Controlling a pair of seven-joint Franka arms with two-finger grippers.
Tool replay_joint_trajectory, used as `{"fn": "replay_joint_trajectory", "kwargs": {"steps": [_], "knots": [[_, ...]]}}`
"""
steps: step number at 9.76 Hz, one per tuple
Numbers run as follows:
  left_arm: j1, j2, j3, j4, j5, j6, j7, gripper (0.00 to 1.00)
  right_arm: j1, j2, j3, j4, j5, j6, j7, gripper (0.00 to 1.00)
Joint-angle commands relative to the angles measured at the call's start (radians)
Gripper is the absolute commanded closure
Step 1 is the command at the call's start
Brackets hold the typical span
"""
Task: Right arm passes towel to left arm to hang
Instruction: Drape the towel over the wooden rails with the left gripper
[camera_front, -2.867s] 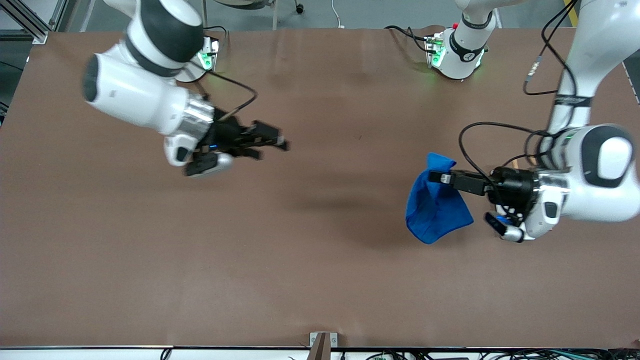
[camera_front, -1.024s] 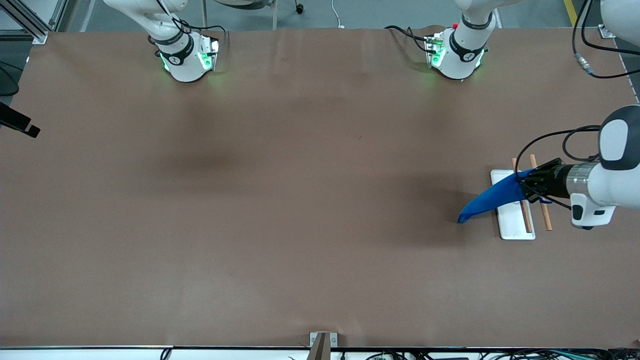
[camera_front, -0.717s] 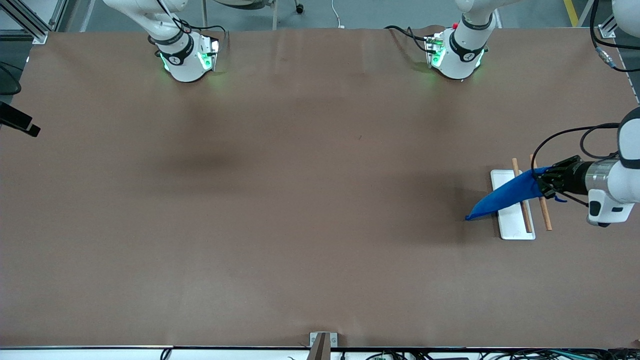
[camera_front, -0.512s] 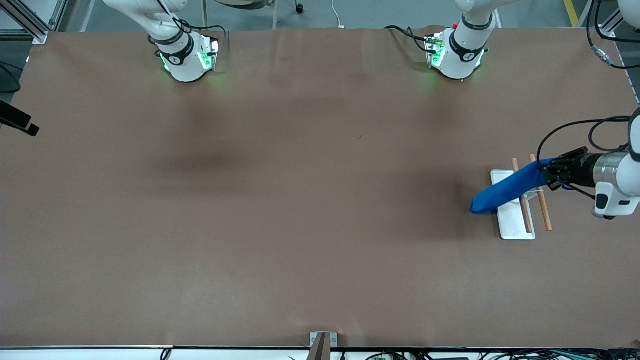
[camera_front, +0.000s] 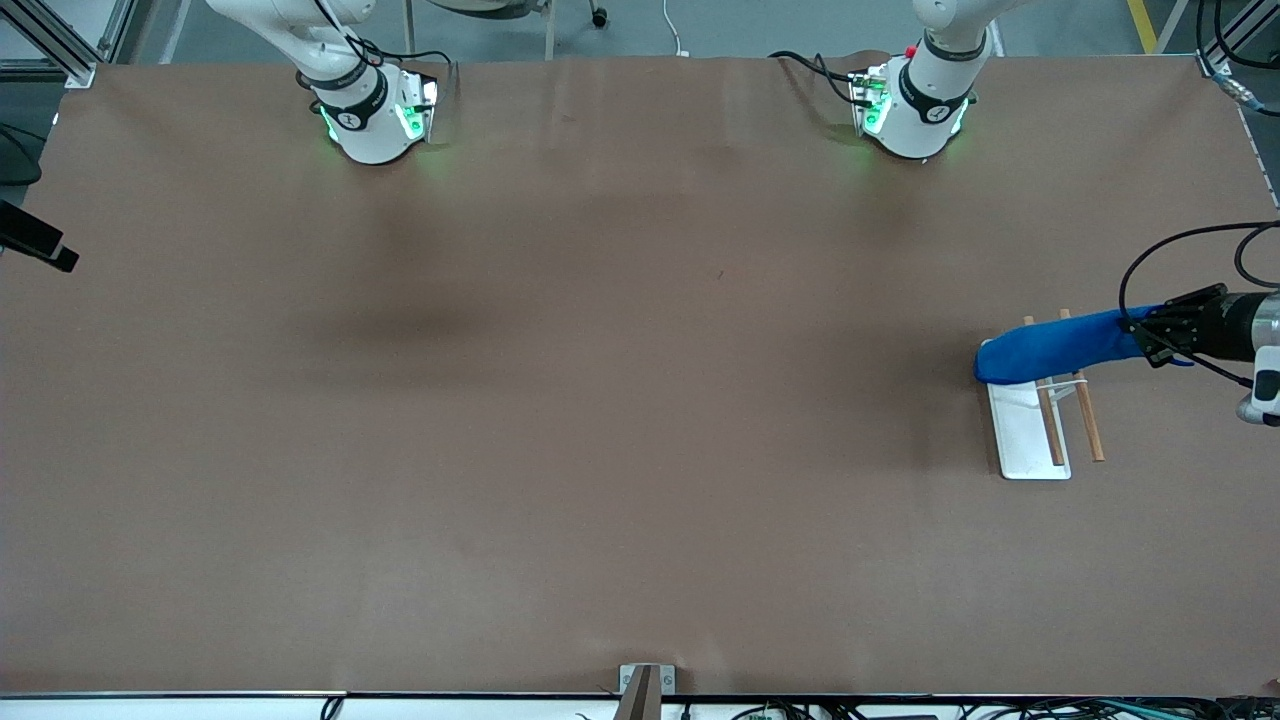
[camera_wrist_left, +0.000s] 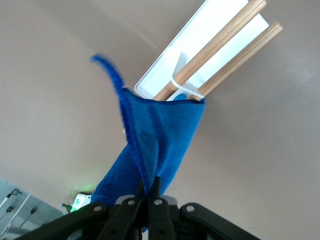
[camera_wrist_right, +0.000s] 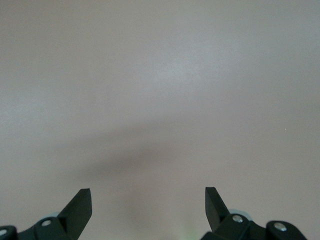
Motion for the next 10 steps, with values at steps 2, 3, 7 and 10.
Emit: {"fn": "replay_joint_trajectory", "kwargs": {"steps": [2,3,7,10], "knots": [[-0.028,0.045,-0.009,0.018,0.084,0.081,0.033,1.0,0.003,-0.002,0.002,0.007,-0.02,-0.014,-0.004,0.0],[-0.028,0.054,-0.011,0.021,0.127,0.104,0.077,0.99,0.003,-0.002,0.002,0.007,-0.02,-0.029,0.001,0.0],[0.062,0.087,-0.001,0.014,0.144,0.187,0.287,0.99,0.003,-0.002,0.002,0.008,-0.02,-0.037,0.0,0.0],[0.119,0.115,-0.001,0.011,0.14,0.207,0.376,0.99,0.003,-0.002,0.0,0.008,-0.02,-0.038,0.003,0.0]]}}
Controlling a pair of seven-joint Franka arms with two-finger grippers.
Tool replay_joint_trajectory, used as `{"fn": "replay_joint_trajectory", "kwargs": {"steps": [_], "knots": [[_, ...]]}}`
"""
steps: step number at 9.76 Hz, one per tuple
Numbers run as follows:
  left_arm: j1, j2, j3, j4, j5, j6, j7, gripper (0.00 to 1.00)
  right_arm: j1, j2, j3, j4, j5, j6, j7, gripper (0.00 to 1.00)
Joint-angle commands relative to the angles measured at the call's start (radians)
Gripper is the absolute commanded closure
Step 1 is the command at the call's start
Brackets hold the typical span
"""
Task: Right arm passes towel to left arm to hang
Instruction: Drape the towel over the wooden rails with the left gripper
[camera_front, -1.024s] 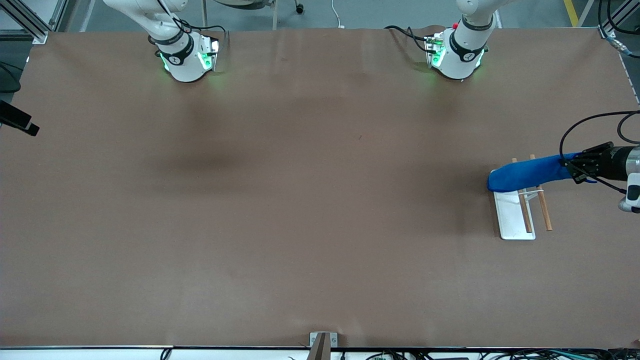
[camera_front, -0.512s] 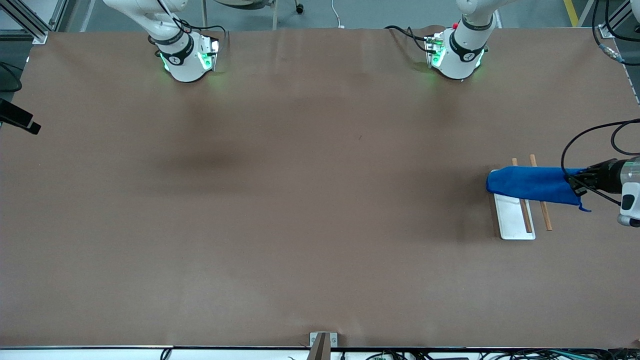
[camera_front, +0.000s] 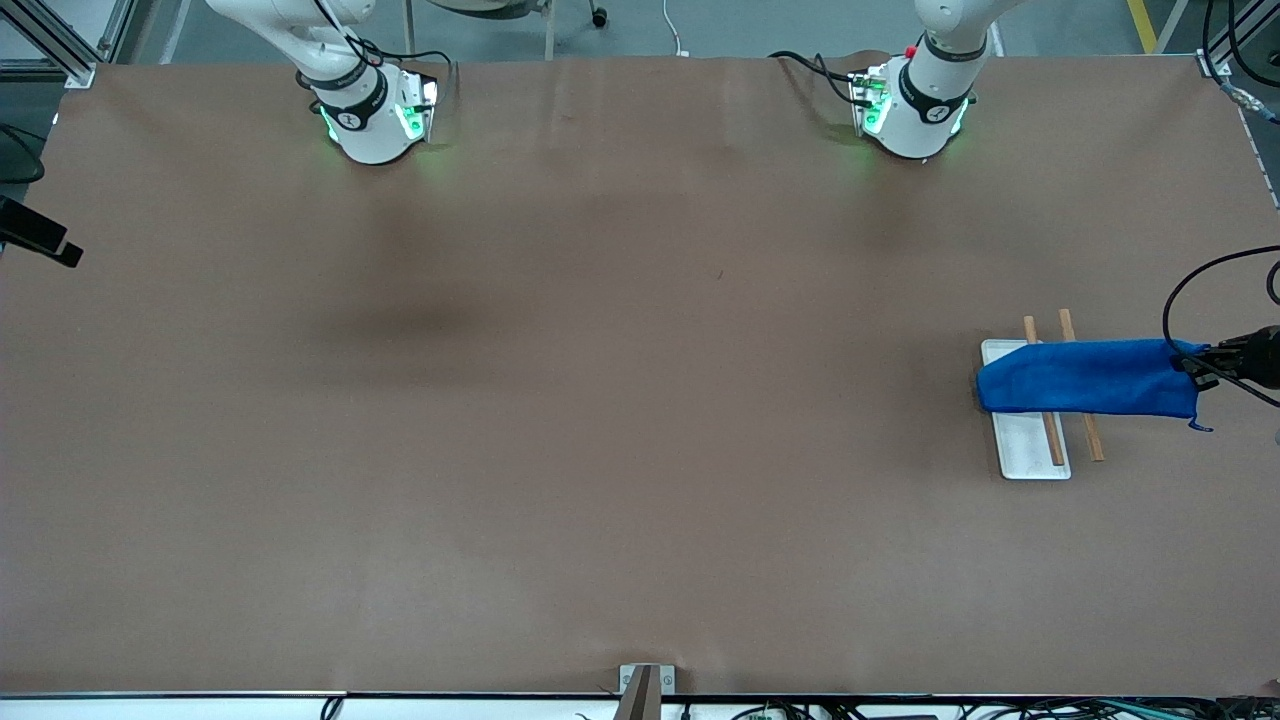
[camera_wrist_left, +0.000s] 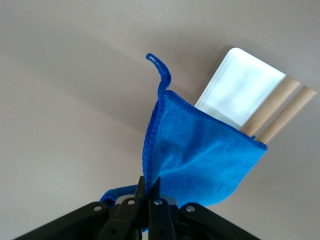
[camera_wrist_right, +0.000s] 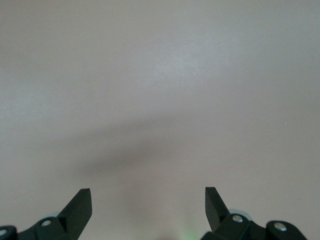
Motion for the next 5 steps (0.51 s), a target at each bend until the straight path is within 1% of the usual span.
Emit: {"fn": "replay_joint_trajectory", "kwargs": {"steps": [1,3,5], "knots": [[0.027,0.037,-0.006,-0.005,0.011,0.028,0.06,0.99,0.002,-0.002,0.001,0.008,-0.02,-0.014,0.003,0.0],[0.038,0.048,-0.007,-0.004,0.011,0.031,0.067,0.92,0.002,-0.002,0.001,0.008,-0.02,-0.011,0.001,0.0],[0.058,0.059,-0.006,-0.004,0.011,0.042,0.103,0.91,0.002,-0.002,0.001,0.008,-0.02,-0.01,0.001,0.0]]}}
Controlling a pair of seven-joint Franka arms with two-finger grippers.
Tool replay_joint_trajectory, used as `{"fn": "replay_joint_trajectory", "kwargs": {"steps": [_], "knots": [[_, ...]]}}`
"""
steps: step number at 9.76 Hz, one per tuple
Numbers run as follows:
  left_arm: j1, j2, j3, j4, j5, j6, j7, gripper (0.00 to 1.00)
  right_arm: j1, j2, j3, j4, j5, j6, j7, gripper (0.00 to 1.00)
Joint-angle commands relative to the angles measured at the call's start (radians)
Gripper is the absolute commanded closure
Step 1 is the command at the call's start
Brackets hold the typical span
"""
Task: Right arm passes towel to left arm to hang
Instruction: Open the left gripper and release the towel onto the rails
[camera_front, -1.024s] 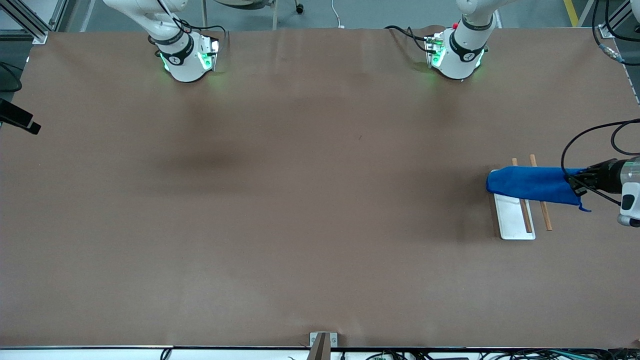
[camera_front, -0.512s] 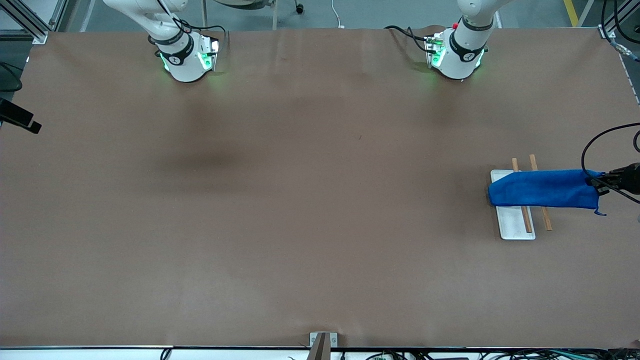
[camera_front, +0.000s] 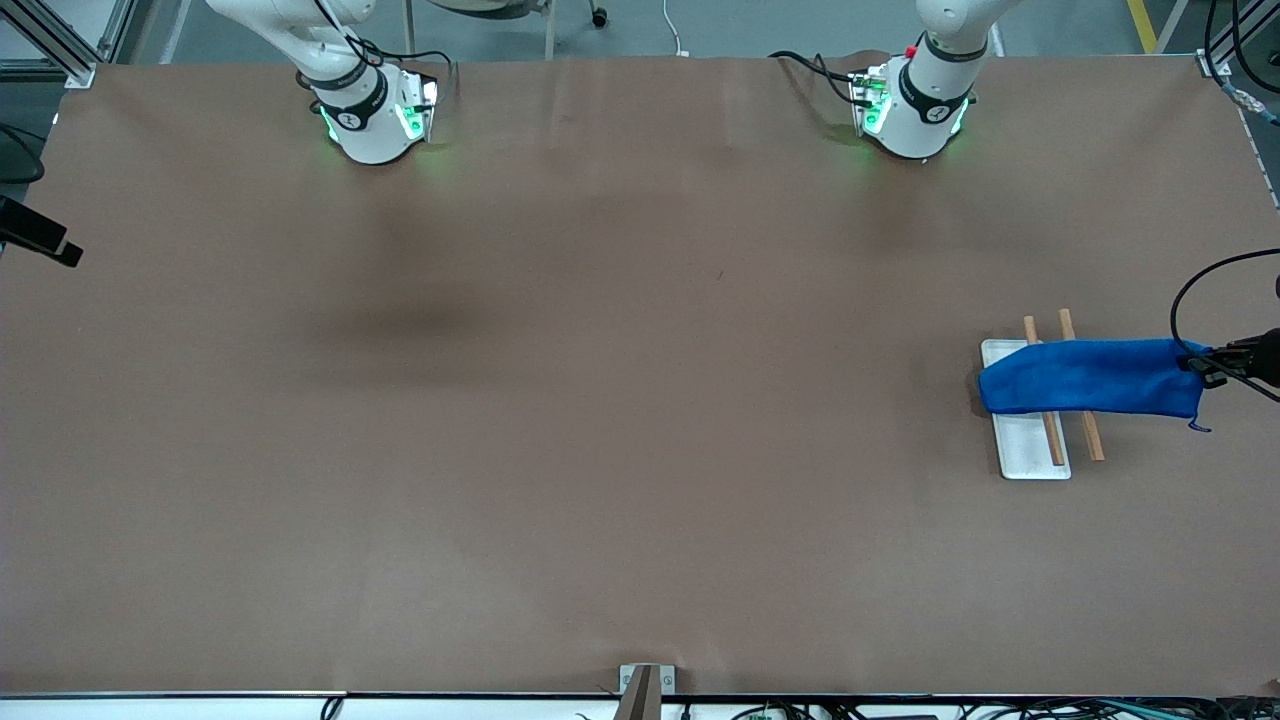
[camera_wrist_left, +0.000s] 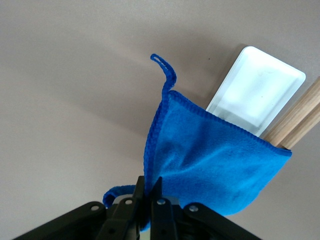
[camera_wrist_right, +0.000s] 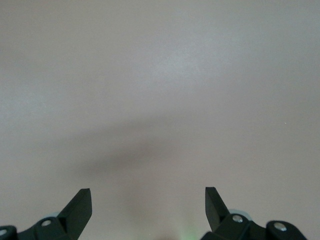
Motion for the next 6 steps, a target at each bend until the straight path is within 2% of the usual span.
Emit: {"fn": "replay_joint_trajectory", "kwargs": {"steps": [1,3,4,5,6], "knots": [[0.028,0.037,-0.006,-0.004,0.011,0.031,0.047,0.91,0.002,-0.002,0.001,0.008,-0.02,-0.011,0.001,0.0],[0.043,0.048,-0.006,-0.002,0.012,0.041,0.075,0.9,0.002,-0.002,0.001,0.008,-0.02,-0.01,0.001,0.0],[0.041,0.055,-0.006,-0.001,0.012,0.043,0.077,0.78,0.003,-0.002,0.001,0.008,-0.02,-0.01,0.001,0.0],[0.043,0.061,-0.007,-0.001,0.012,0.043,0.089,0.25,0.002,-0.002,0.001,0.008,-0.02,-0.01,0.001,0.0],[0.043,0.069,-0.006,0.007,-0.001,0.042,0.124,0.0,0.002,-0.002,0.001,0.008,-0.02,-0.01,0.003,0.0]]}}
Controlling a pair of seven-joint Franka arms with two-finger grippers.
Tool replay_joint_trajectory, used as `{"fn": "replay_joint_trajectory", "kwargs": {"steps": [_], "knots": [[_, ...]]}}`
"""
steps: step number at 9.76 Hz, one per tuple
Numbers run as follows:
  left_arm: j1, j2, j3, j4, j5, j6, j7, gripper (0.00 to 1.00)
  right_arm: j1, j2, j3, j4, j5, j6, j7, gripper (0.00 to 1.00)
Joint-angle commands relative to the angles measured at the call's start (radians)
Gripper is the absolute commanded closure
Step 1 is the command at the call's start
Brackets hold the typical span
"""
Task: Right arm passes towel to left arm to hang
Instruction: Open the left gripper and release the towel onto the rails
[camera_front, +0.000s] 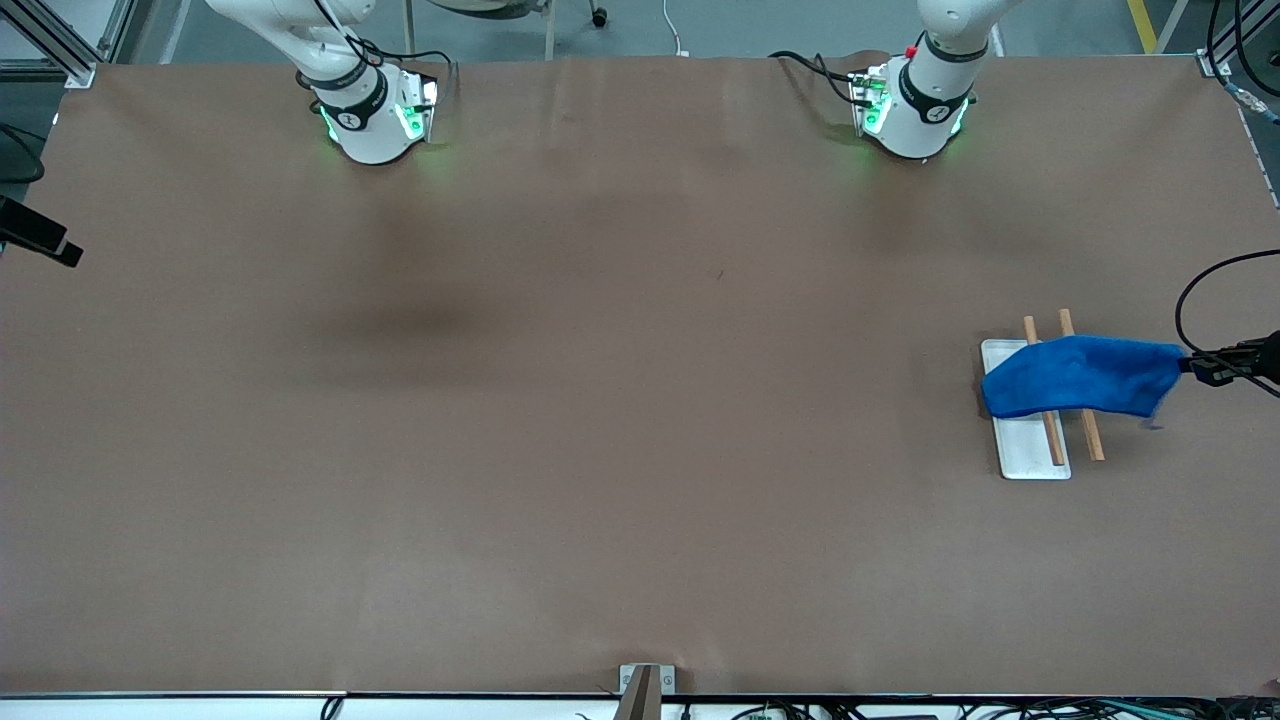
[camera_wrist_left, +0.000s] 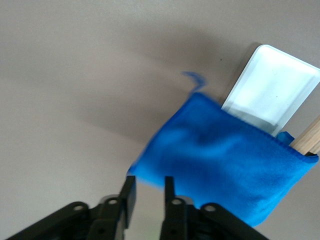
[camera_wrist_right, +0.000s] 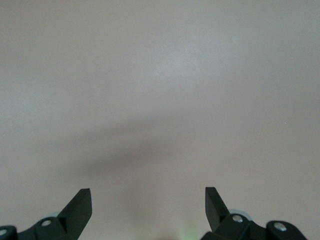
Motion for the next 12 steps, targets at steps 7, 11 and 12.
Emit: {"fn": "replay_joint_trajectory", "kwargs": {"steps": [7,11,12], "knots": [[-0.007,-0.096,-0.183,0.09,-0.009,-0.069,-0.052,0.0,0.002,-0.002,0.001,0.008,-0.02,-0.011,0.001,0.0],[-0.005,-0.259,-0.377,0.088,-0.008,-0.185,-0.263,0.0,0.002,-0.002,0.001,0.008,-0.02,-0.011,0.003,0.0],[-0.004,-0.296,-0.417,0.088,-0.006,-0.21,-0.293,0.0,0.0,-0.002,0.001,0.008,-0.02,-0.011,0.003,0.0]]}}
